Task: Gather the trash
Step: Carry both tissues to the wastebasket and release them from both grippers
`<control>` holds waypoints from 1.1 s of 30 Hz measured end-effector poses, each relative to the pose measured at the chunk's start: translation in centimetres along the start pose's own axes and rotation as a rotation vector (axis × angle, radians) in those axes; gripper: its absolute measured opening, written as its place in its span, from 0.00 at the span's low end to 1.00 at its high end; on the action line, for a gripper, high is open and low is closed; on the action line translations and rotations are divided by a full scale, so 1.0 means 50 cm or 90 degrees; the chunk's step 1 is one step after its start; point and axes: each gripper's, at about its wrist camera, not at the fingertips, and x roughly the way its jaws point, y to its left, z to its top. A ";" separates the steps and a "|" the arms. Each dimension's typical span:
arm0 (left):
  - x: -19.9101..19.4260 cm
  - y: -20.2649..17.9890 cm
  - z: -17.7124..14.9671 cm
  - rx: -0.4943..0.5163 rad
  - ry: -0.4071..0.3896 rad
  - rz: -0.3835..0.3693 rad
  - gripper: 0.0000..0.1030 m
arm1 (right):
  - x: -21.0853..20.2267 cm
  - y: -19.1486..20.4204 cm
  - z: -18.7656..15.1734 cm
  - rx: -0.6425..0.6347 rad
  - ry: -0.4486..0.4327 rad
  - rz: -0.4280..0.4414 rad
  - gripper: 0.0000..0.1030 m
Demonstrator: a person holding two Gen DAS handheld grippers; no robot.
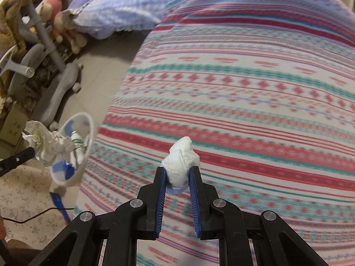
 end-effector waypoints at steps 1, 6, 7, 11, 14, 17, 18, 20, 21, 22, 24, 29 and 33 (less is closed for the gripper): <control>0.005 0.013 0.004 -0.008 0.000 0.002 0.05 | 0.005 0.008 0.001 -0.003 0.002 0.003 0.18; 0.027 0.052 0.019 -0.036 -0.003 0.022 0.05 | 0.044 0.064 0.010 -0.020 0.013 0.024 0.18; 0.033 0.062 0.023 -0.041 -0.003 0.023 0.05 | 0.051 0.073 0.012 -0.023 0.015 0.028 0.18; 0.047 0.088 0.036 -0.058 -0.012 0.025 0.09 | 0.080 0.106 0.016 -0.031 0.022 0.042 0.18; 0.060 0.100 0.039 -0.062 0.009 0.058 0.47 | 0.096 0.129 0.020 -0.039 0.025 0.052 0.19; 0.054 0.107 0.034 -0.061 0.003 0.096 0.76 | 0.109 0.147 0.021 -0.047 0.028 0.062 0.19; 0.050 0.109 0.032 -0.058 0.002 0.106 0.77 | 0.113 0.156 0.022 -0.048 0.030 0.066 0.19; 0.041 0.115 0.028 -0.056 0.000 0.123 0.80 | 0.122 0.171 0.023 -0.050 0.035 0.078 0.19; 0.037 0.120 0.026 -0.058 0.000 0.126 0.83 | 0.128 0.180 0.023 -0.051 0.038 0.085 0.19; 0.032 0.126 0.022 -0.063 0.002 0.128 0.84 | 0.134 0.188 0.024 -0.053 0.042 0.092 0.19; 0.025 0.135 0.017 -0.073 0.004 0.126 0.84 | 0.146 0.207 0.026 -0.057 0.048 0.108 0.19; 0.015 0.158 0.012 -0.095 0.006 0.121 0.84 | 0.184 0.257 0.028 -0.073 0.061 0.134 0.19; 0.013 0.166 0.011 -0.099 0.005 0.127 0.85 | 0.214 0.287 0.027 -0.086 0.068 0.144 0.19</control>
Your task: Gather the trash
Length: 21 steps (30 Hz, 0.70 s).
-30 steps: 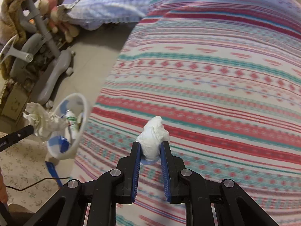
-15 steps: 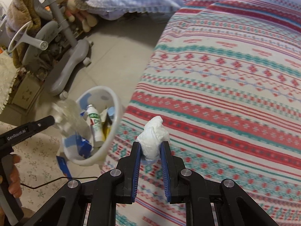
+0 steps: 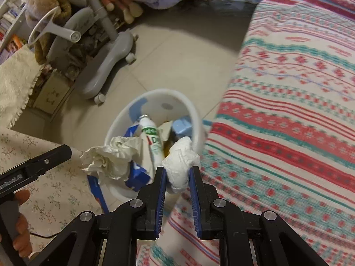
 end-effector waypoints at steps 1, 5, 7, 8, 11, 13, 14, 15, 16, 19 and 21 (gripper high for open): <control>0.000 0.002 -0.001 -0.001 -0.001 0.002 0.88 | 0.010 0.005 0.002 -0.003 0.000 0.003 0.20; -0.005 0.001 -0.004 0.000 -0.013 0.009 0.97 | 0.025 0.007 0.011 0.005 -0.002 0.029 0.39; -0.009 -0.005 -0.008 0.004 -0.017 0.008 0.97 | 0.022 0.004 0.015 0.014 -0.007 0.030 0.48; -0.013 -0.007 -0.011 0.004 -0.018 0.006 0.97 | 0.015 0.003 0.016 0.014 -0.011 0.028 0.48; -0.031 -0.024 -0.028 0.003 -0.019 -0.016 0.97 | -0.017 -0.007 0.012 0.021 -0.019 0.013 0.48; -0.051 -0.044 -0.045 0.010 -0.027 -0.031 0.97 | -0.049 -0.016 0.004 0.027 -0.032 -0.004 0.54; -0.064 -0.057 -0.056 0.020 -0.035 -0.038 0.97 | -0.072 -0.021 -0.005 0.029 -0.043 -0.021 0.56; -0.076 -0.069 -0.066 0.030 -0.042 -0.042 0.97 | -0.092 -0.027 -0.013 0.030 -0.051 -0.036 0.58; -0.090 -0.082 -0.080 0.039 -0.049 -0.046 0.97 | -0.115 -0.033 -0.025 0.032 -0.061 -0.056 0.59; -0.128 -0.122 -0.129 0.066 -0.068 -0.061 0.97 | -0.193 -0.049 -0.066 0.038 -0.095 -0.115 0.66; -0.148 -0.143 -0.158 0.082 -0.080 -0.066 0.97 | -0.247 -0.058 -0.101 0.036 -0.121 -0.160 0.69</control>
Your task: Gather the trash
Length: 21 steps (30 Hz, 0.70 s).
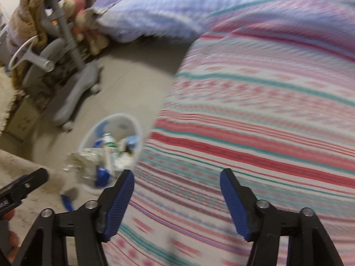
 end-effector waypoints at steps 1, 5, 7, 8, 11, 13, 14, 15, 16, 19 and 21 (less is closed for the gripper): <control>-0.011 -0.016 -0.014 0.009 -0.006 -0.002 0.97 | -0.030 -0.014 -0.017 -0.001 -0.013 -0.022 0.70; -0.043 -0.072 -0.073 0.037 -0.022 -0.009 0.97 | -0.115 -0.065 -0.083 0.015 -0.053 -0.081 0.74; -0.051 -0.101 -0.106 0.055 -0.027 -0.003 0.97 | -0.152 -0.089 -0.116 0.028 -0.073 -0.106 0.76; -0.052 -0.111 -0.117 0.062 -0.029 0.001 0.97 | -0.166 -0.097 -0.131 0.033 -0.080 -0.118 0.77; -0.055 -0.144 -0.149 0.090 -0.030 0.007 0.97 | -0.205 -0.115 -0.172 0.034 -0.104 -0.151 0.78; -0.056 -0.162 -0.165 0.105 -0.034 0.008 0.97 | -0.222 -0.120 -0.195 0.024 -0.124 -0.180 0.82; -0.056 -0.167 -0.169 0.109 -0.036 0.010 0.97 | -0.226 -0.121 -0.205 0.015 -0.132 -0.202 0.83; -0.056 -0.172 -0.173 0.111 -0.037 0.011 0.97 | -0.227 -0.123 -0.212 0.008 -0.136 -0.219 0.85; -0.056 -0.177 -0.176 0.111 -0.038 0.012 0.97 | -0.227 -0.126 -0.221 0.000 -0.141 -0.235 0.86; -0.058 -0.184 -0.178 0.105 -0.041 0.006 0.97 | -0.215 -0.141 -0.239 -0.012 -0.138 -0.258 0.86; -0.057 -0.187 -0.177 0.104 -0.046 0.005 0.97 | -0.206 -0.154 -0.244 -0.007 -0.131 -0.257 0.86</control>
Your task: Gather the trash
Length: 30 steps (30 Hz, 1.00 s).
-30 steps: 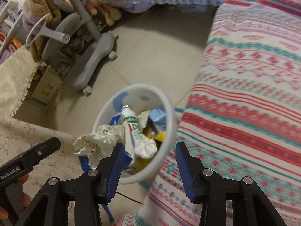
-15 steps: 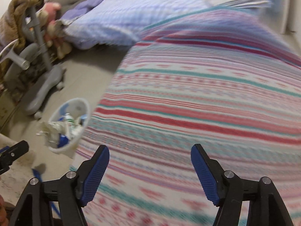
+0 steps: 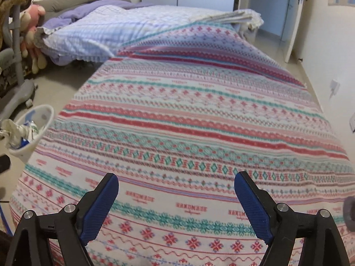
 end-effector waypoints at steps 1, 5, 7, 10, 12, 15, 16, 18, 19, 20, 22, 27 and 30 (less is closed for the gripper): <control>0.002 -0.003 0.000 0.001 -0.003 0.006 0.97 | 0.004 -0.005 -0.005 0.002 0.002 0.001 0.86; 0.016 -0.008 0.001 -0.004 0.006 0.010 0.97 | 0.020 -0.022 -0.016 0.012 0.013 0.011 0.86; 0.019 -0.011 0.001 -0.007 0.009 0.010 0.97 | 0.020 -0.024 -0.017 0.016 0.010 0.014 0.86; 0.017 -0.021 0.000 0.002 0.003 0.013 0.97 | 0.020 -0.030 -0.012 0.028 0.007 0.023 0.86; 0.015 -0.027 -0.002 0.010 -0.002 0.016 0.97 | 0.018 -0.032 -0.011 0.032 0.006 0.030 0.86; 0.012 -0.034 -0.006 0.018 -0.005 0.019 0.97 | 0.018 -0.030 -0.009 0.031 0.003 0.033 0.86; 0.012 -0.035 -0.007 0.020 -0.005 0.018 0.97 | 0.019 -0.028 -0.009 0.031 0.003 0.034 0.86; 0.012 -0.037 -0.008 0.023 -0.005 0.017 0.97 | 0.020 -0.029 -0.008 0.032 0.004 0.037 0.86; 0.012 -0.037 -0.008 0.024 -0.005 0.018 0.97 | 0.020 -0.028 -0.008 0.031 0.004 0.038 0.86; 0.012 -0.037 -0.008 0.024 -0.006 0.018 0.97 | 0.019 -0.027 -0.008 0.031 0.003 0.037 0.86; 0.012 -0.036 -0.008 0.024 -0.006 0.017 0.97 | 0.018 -0.026 -0.007 0.030 0.001 0.038 0.86; 0.009 -0.037 -0.009 0.025 -0.010 0.013 0.97 | 0.014 -0.027 -0.006 0.030 -0.008 0.034 0.86; 0.009 -0.037 -0.009 0.024 -0.012 0.013 0.97 | 0.015 -0.028 -0.007 0.030 -0.008 0.032 0.86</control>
